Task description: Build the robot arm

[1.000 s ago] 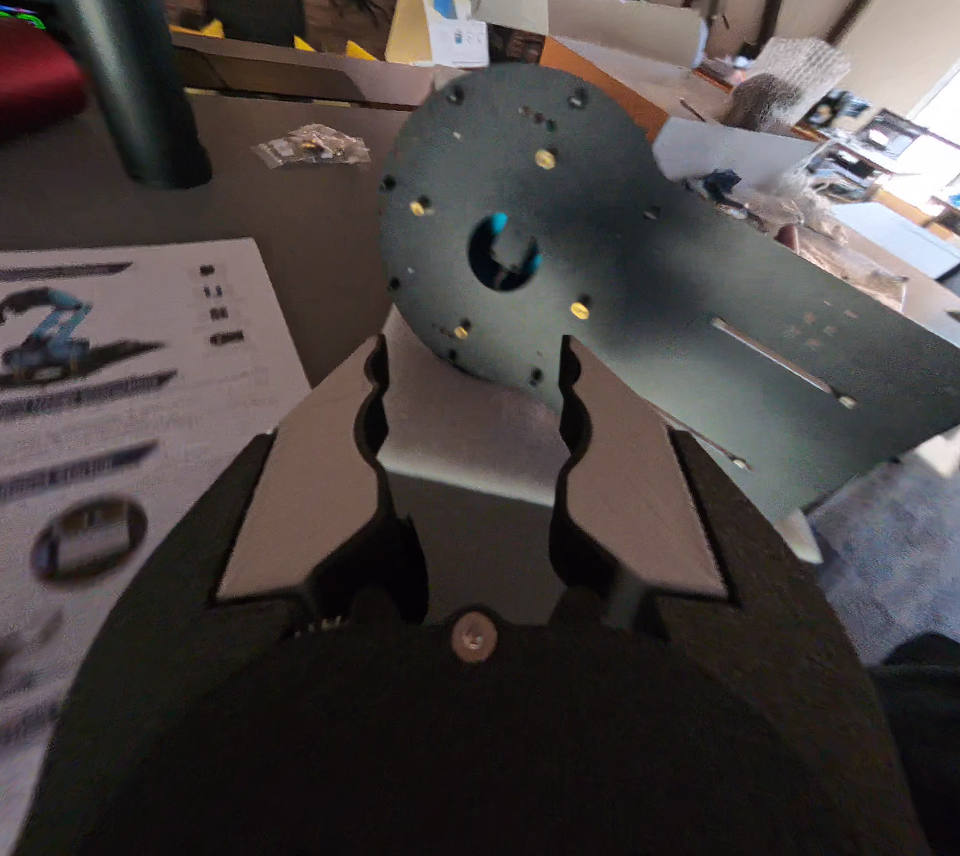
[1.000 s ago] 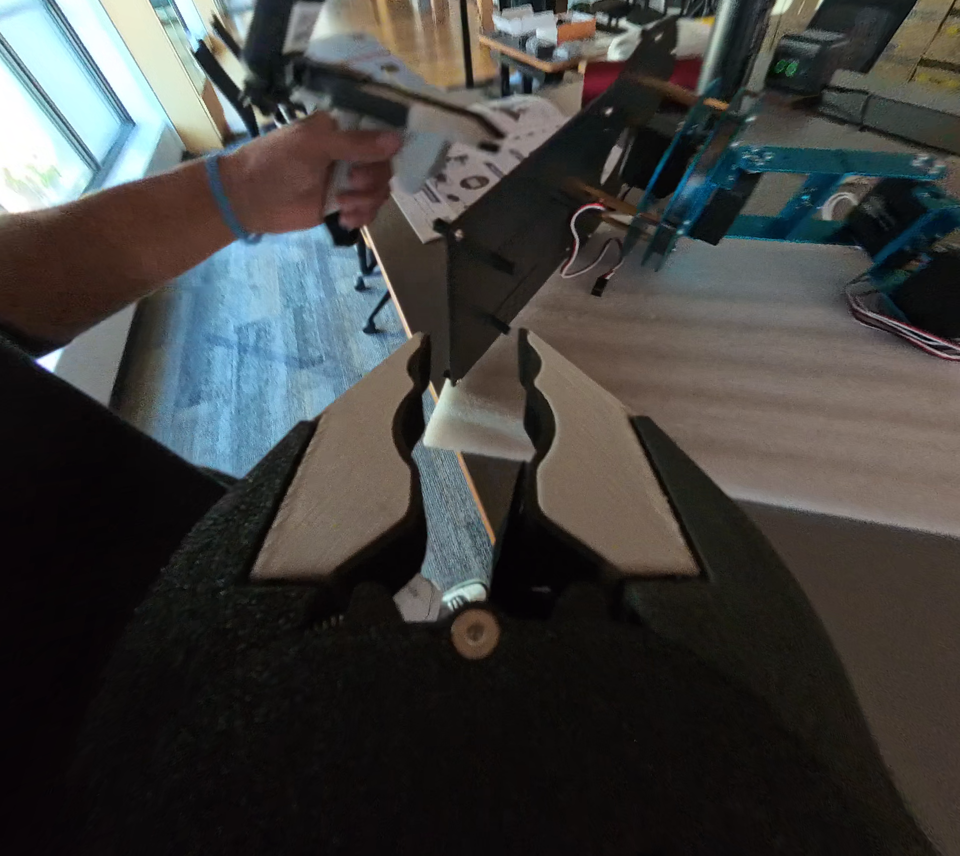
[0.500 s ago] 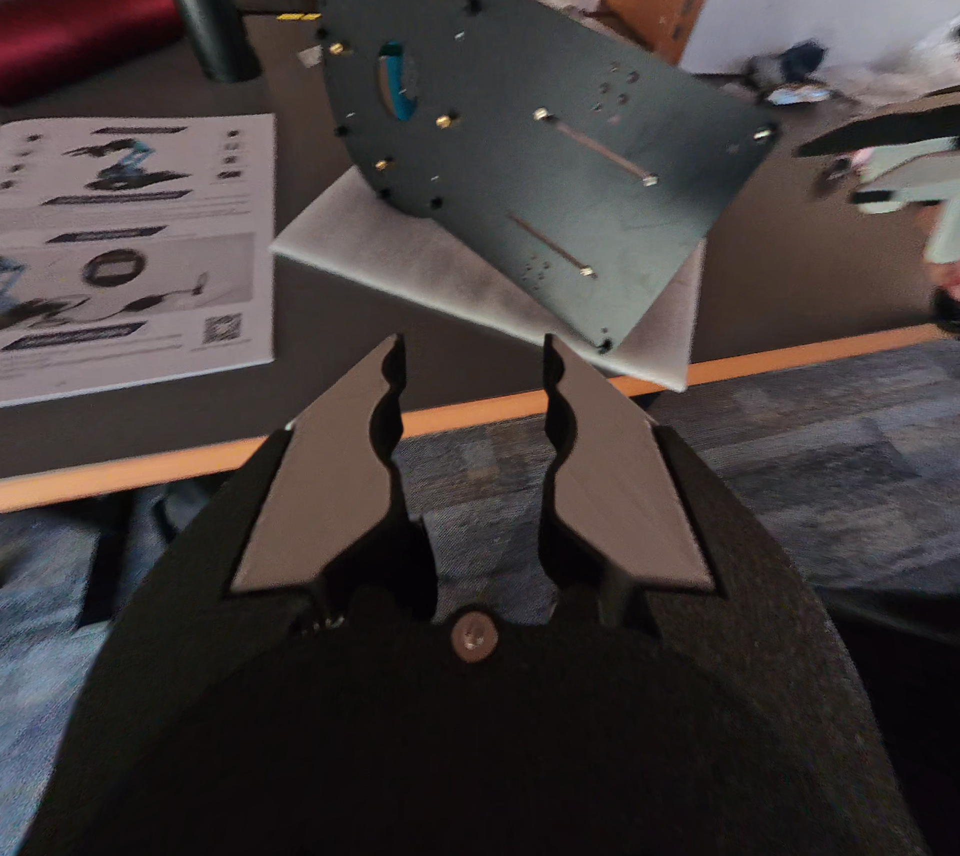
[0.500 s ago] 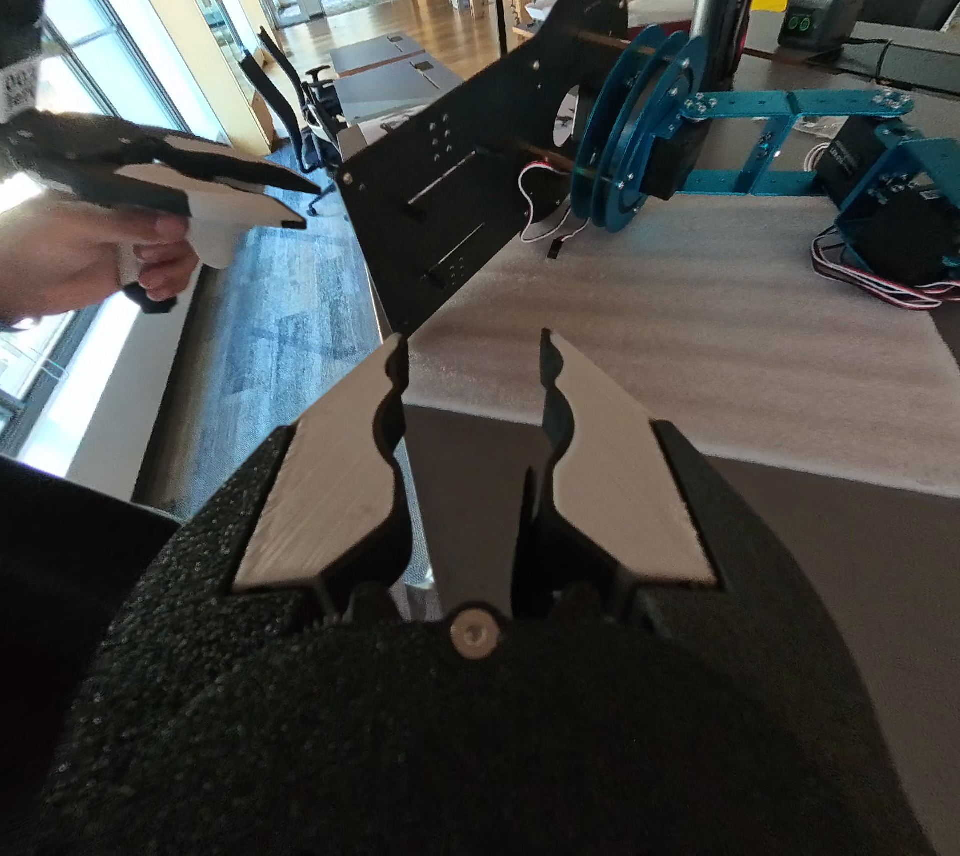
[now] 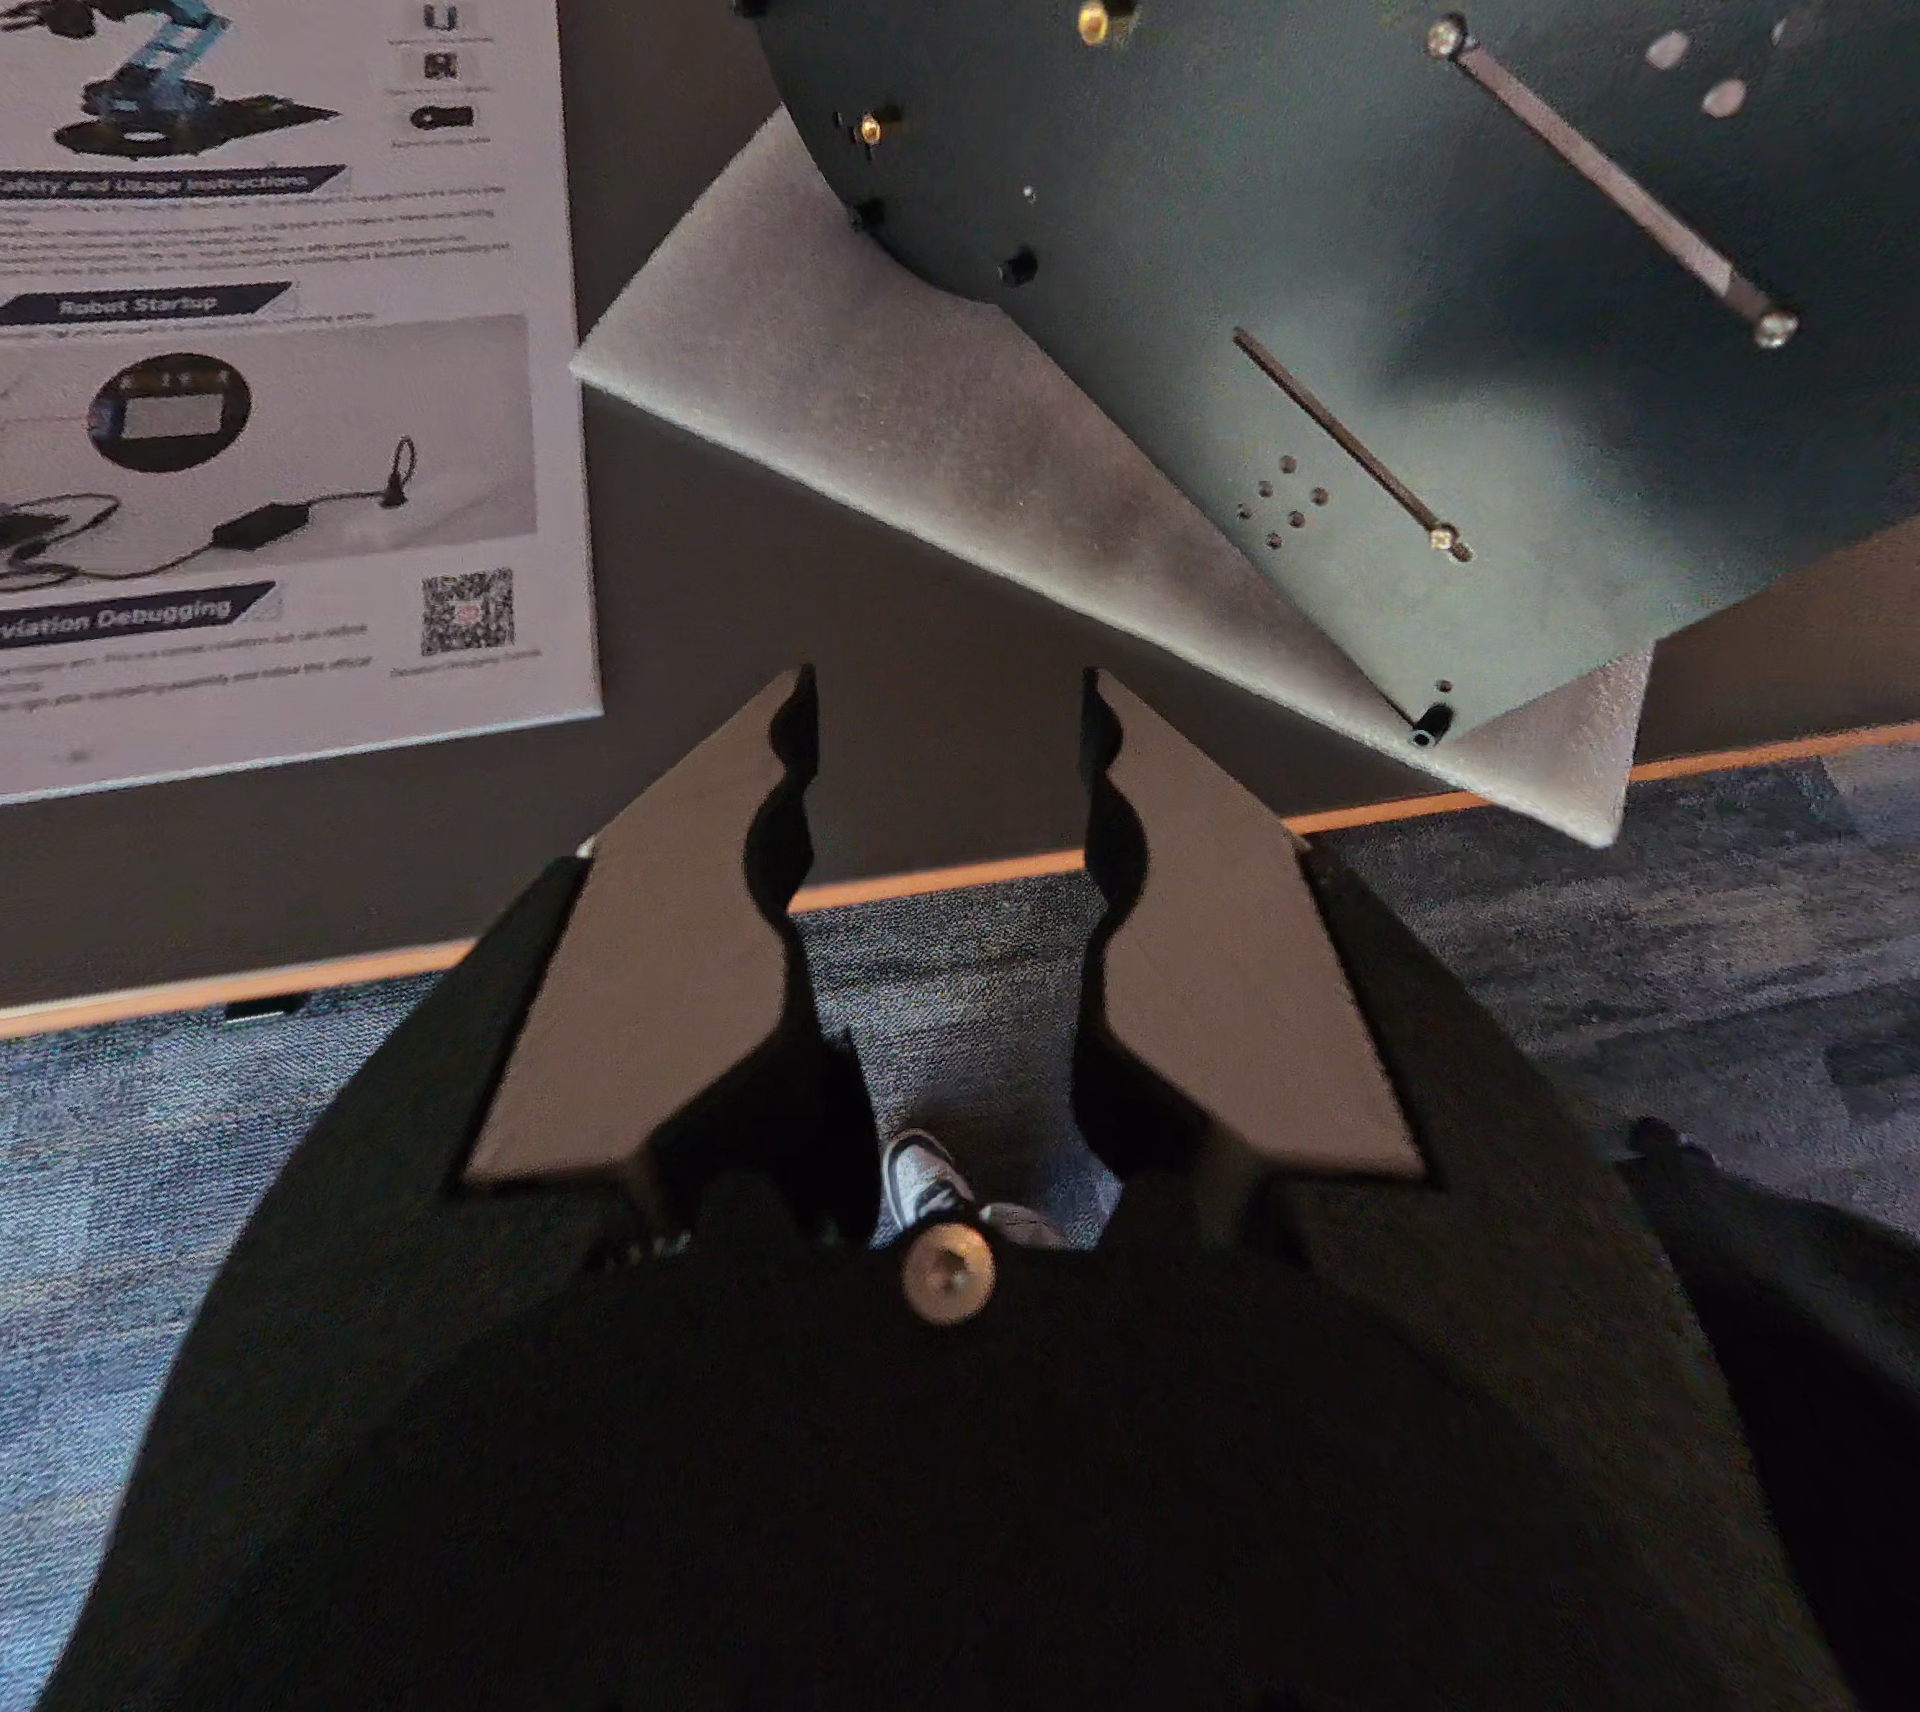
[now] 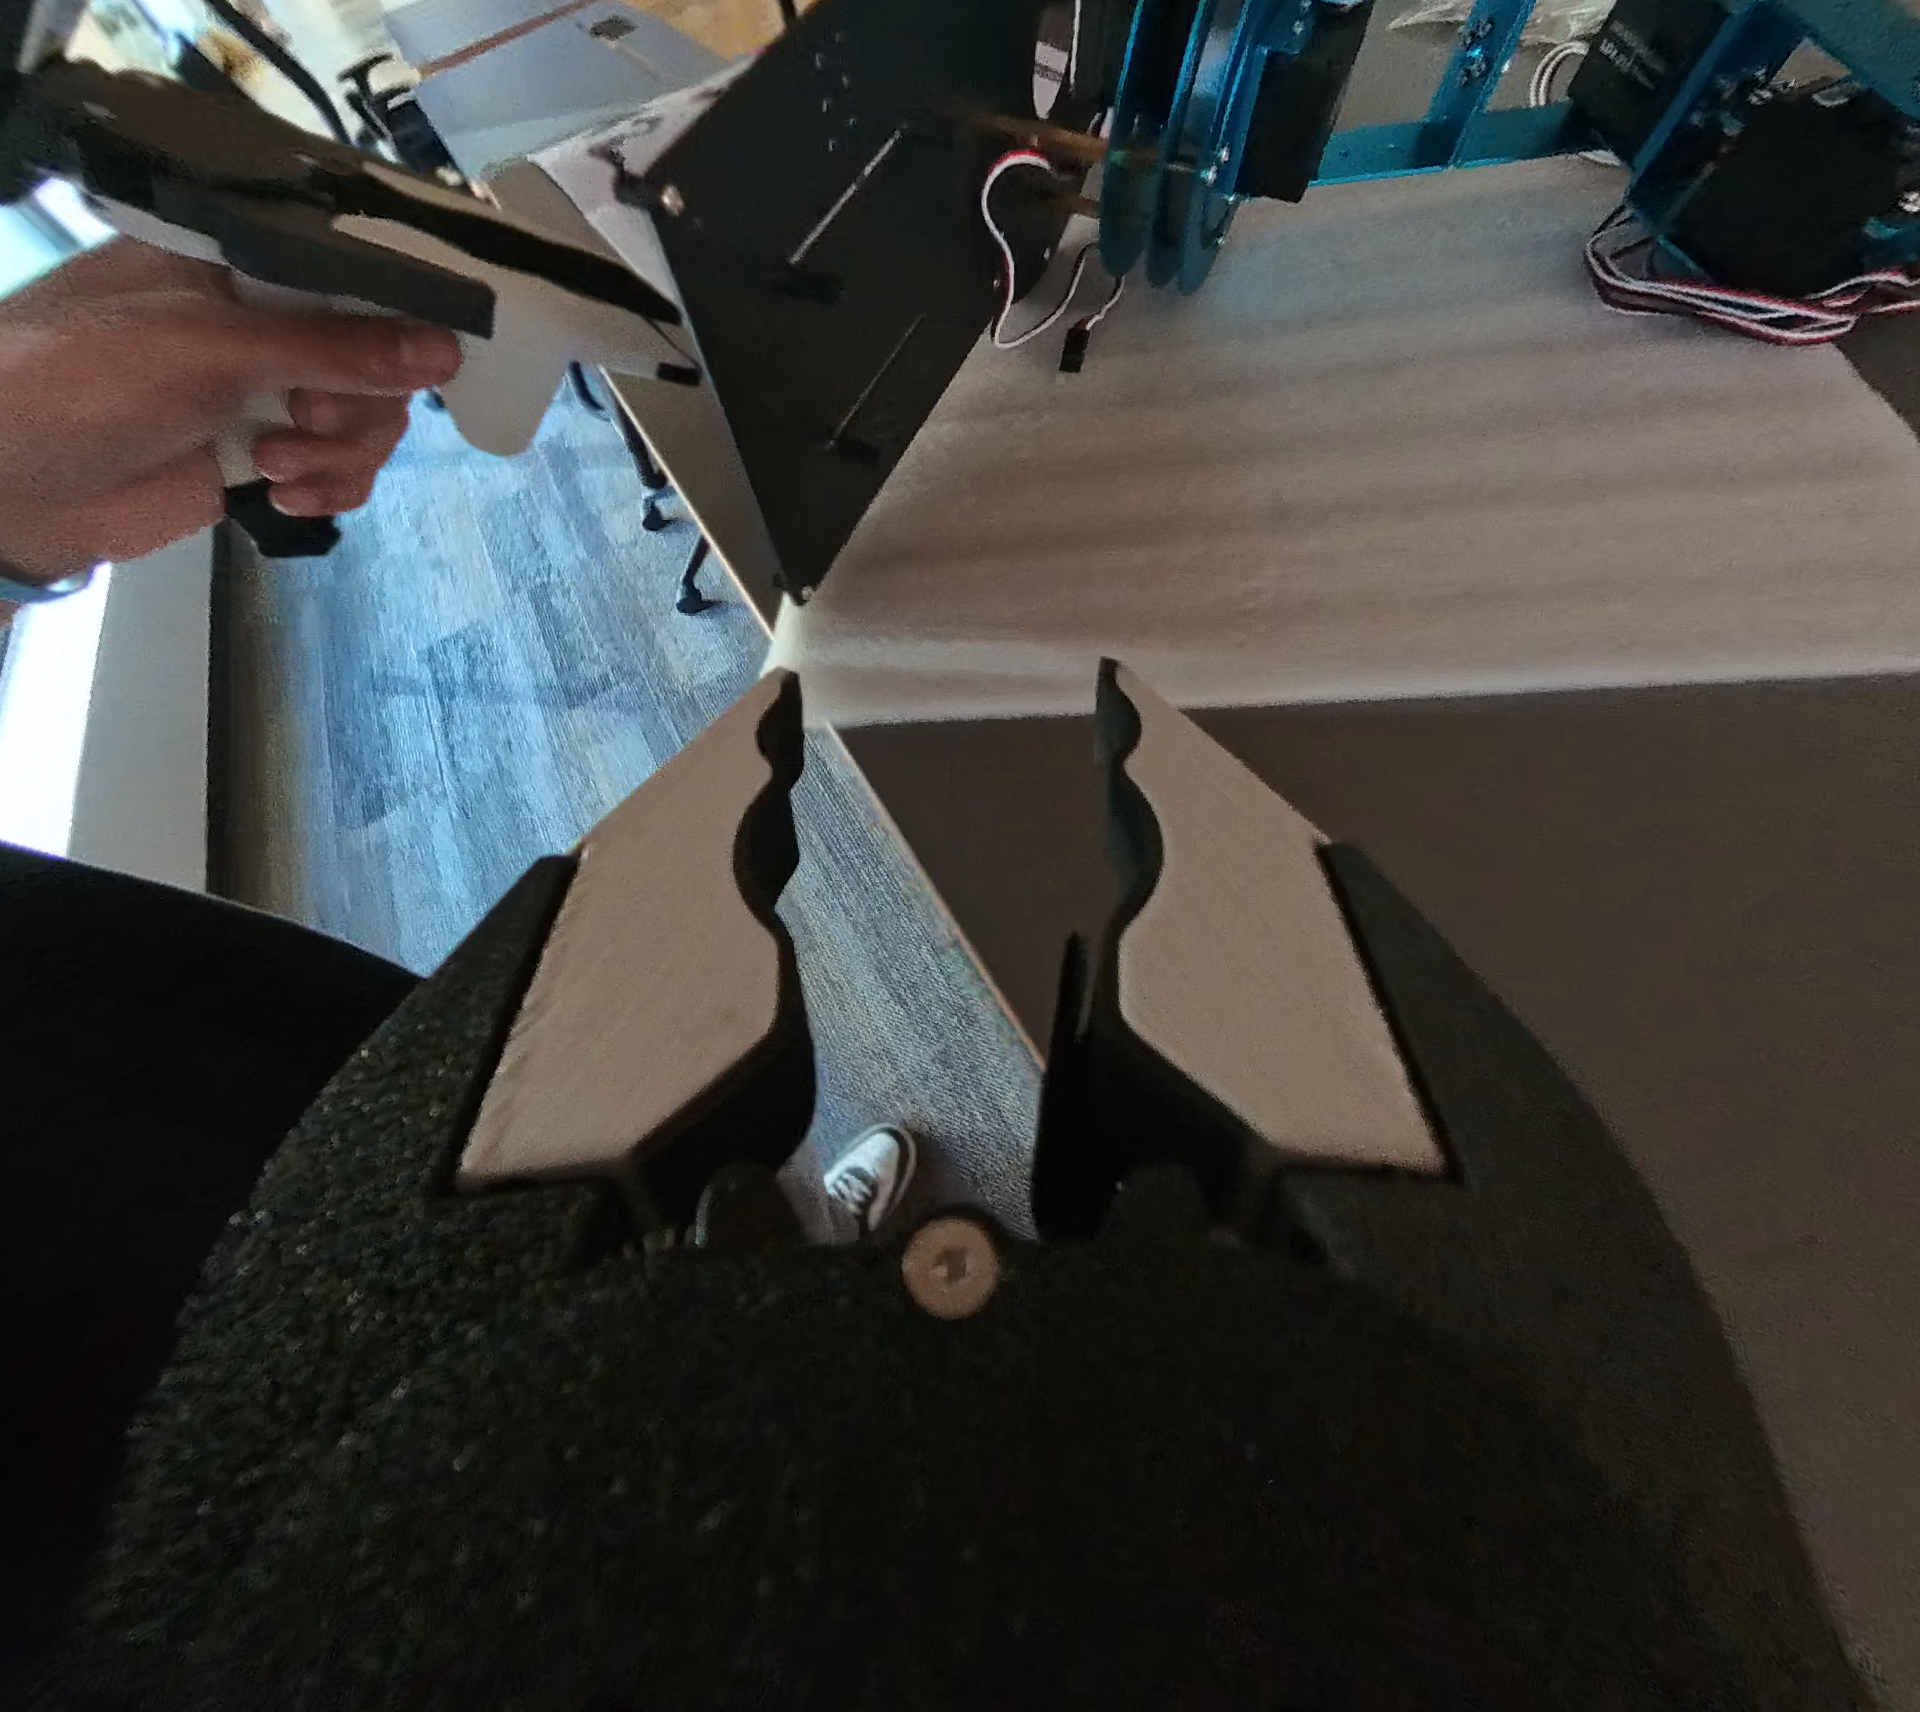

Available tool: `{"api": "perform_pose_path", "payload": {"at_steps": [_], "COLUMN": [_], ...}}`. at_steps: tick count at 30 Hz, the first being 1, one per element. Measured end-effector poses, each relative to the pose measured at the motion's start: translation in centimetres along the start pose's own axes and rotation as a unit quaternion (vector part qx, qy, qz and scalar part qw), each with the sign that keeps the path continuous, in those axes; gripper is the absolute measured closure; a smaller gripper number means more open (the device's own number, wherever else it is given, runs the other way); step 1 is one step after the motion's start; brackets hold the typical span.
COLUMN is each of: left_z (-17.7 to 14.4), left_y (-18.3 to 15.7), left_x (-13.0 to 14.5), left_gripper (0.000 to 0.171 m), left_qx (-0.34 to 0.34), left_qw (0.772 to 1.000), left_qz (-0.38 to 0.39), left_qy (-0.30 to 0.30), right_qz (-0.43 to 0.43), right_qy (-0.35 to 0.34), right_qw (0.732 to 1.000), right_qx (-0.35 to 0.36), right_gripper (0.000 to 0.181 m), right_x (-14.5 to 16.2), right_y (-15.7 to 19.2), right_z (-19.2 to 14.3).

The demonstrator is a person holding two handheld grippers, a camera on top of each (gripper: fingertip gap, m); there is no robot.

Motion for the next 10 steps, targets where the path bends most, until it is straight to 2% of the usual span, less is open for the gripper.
{"api": "perform_pose_path", "payload": {"at_steps": [4, 8, 10], "left_z": [0.0, -0.2, -0.1], "left_y": [1.2, 2.0, 2.5], "left_x": [-0.7, -1.1, -1.3], "left_gripper": [0.122, 0.122, 0.122], "left_qx": [-0.005, -0.016, -0.053], "left_qw": [0.999, 0.998, 0.994], "left_qz": [0.039, 0.066, 0.096], "left_qy": [0.003, 0.008, 0.019], "right_qz": [0.017, -0.011, -0.033], "right_qy": [-0.020, -0.021, -0.023], "right_qw": [1.000, 1.000, 0.999], "right_qx": [0.007, 0.001, -0.008], "right_gripper": [0.130, 0.134, 0.147], "right_x": [-0.2, -1.1, -2.9], "right_y": [2.2, 4.7, 6.9], "right_z": [0.8, 2.0, 2.3]}}
Point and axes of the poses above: each gripper's, where its closed fingertips meet, z out along the fingers, x out of its underside, y = z × x across the jaws, the point moved 10 cm from there along -z, back along the fingers, and after that the axes turned 7 degrees about -y, right-handed, at the moved point
